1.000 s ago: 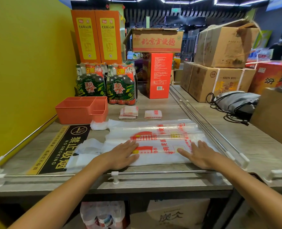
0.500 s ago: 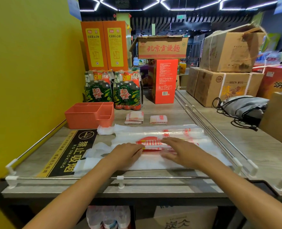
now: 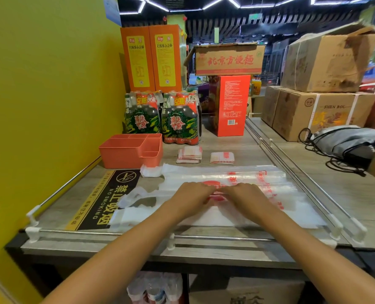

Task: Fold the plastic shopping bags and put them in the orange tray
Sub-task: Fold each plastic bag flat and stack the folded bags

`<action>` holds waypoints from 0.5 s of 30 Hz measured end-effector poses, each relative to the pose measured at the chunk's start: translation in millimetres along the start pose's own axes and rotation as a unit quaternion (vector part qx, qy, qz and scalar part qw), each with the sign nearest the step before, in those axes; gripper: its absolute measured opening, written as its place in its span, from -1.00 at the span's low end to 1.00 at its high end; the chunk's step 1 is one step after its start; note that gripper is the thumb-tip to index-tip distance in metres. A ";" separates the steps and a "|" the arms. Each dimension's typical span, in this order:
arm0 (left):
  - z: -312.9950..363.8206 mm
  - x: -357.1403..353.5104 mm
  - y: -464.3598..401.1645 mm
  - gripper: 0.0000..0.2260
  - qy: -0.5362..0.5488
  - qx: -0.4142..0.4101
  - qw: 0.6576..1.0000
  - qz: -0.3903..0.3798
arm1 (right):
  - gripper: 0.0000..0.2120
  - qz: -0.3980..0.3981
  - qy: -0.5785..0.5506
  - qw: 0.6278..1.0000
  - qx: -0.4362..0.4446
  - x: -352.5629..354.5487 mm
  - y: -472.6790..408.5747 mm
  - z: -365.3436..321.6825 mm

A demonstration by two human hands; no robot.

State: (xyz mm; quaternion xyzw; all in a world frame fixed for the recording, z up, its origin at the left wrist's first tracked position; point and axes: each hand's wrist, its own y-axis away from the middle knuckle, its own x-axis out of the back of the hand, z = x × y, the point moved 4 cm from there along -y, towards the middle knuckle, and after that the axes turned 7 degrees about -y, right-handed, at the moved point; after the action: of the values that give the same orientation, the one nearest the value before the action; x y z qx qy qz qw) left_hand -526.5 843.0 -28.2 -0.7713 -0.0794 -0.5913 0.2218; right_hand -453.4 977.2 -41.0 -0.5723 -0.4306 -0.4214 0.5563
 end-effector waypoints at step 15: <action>-62.6 -29.5 22.1 -0.77 -0.085 0.034 0.995 -0.033 | -0.51 -0.042 0.106 0.991 -0.075 5.3 28.8 49.5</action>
State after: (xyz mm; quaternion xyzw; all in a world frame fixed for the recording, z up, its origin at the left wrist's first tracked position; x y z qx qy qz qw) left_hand -581.4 800.2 -48.9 -0.8076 -0.1428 -0.5279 0.2207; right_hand -424.1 1026.5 -45.1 -0.5461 -0.3599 -0.5337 0.5362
